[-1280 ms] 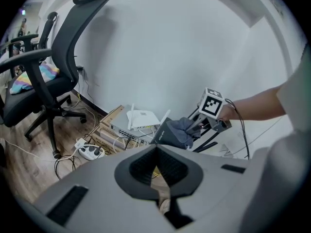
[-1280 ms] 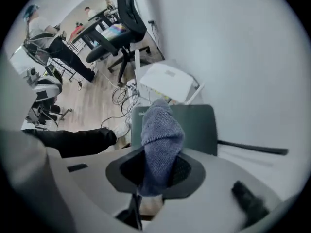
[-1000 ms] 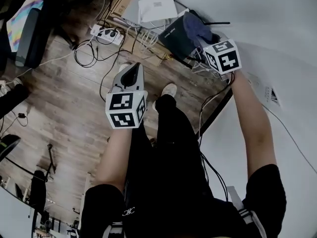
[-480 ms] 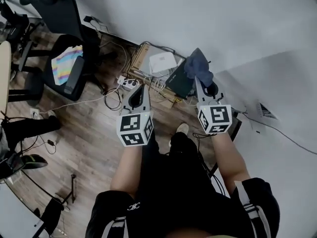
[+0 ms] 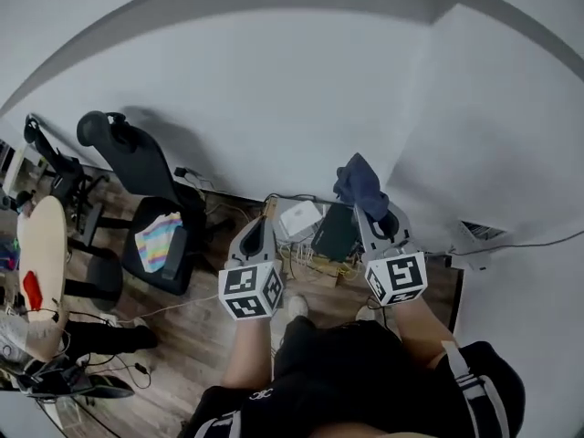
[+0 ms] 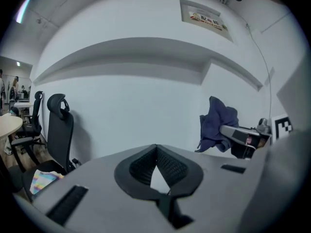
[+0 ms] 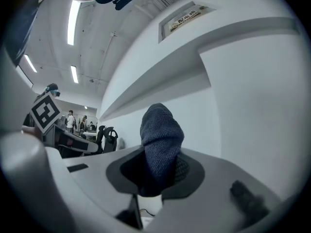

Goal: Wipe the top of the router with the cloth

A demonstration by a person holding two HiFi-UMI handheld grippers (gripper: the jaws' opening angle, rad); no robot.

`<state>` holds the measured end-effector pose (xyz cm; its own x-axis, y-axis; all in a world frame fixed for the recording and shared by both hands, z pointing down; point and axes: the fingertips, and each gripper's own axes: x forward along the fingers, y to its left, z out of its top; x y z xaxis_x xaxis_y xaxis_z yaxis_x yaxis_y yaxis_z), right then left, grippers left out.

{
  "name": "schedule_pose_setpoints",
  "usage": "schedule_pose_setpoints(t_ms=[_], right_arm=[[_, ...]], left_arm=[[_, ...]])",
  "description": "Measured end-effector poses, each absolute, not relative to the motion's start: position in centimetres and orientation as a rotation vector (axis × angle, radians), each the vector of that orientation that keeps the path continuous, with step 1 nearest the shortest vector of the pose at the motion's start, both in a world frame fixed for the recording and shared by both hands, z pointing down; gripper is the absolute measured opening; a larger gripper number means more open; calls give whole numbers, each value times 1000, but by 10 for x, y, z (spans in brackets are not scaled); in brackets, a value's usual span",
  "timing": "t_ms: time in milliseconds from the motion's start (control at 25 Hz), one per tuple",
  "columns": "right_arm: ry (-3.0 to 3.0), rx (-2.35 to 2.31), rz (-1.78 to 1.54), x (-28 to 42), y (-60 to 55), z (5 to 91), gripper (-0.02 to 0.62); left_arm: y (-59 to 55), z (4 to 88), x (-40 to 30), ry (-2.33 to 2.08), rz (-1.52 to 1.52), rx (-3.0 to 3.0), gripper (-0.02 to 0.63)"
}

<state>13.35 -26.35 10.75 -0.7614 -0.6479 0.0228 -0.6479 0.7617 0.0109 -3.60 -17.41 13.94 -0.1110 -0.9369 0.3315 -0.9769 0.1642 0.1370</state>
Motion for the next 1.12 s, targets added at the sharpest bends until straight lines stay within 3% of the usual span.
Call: schedule_pose_setpoints(t_ms=[680, 1120], right_arm=[[-2897, 1316, 75, 191, -311, 77, 83], [-2896, 1278, 72, 145, -318, 67, 83]], left_arm=[[-255, 80, 45, -1936, 178, 2184, 5], [-269, 76, 11, -1892, 176, 2184, 5]])
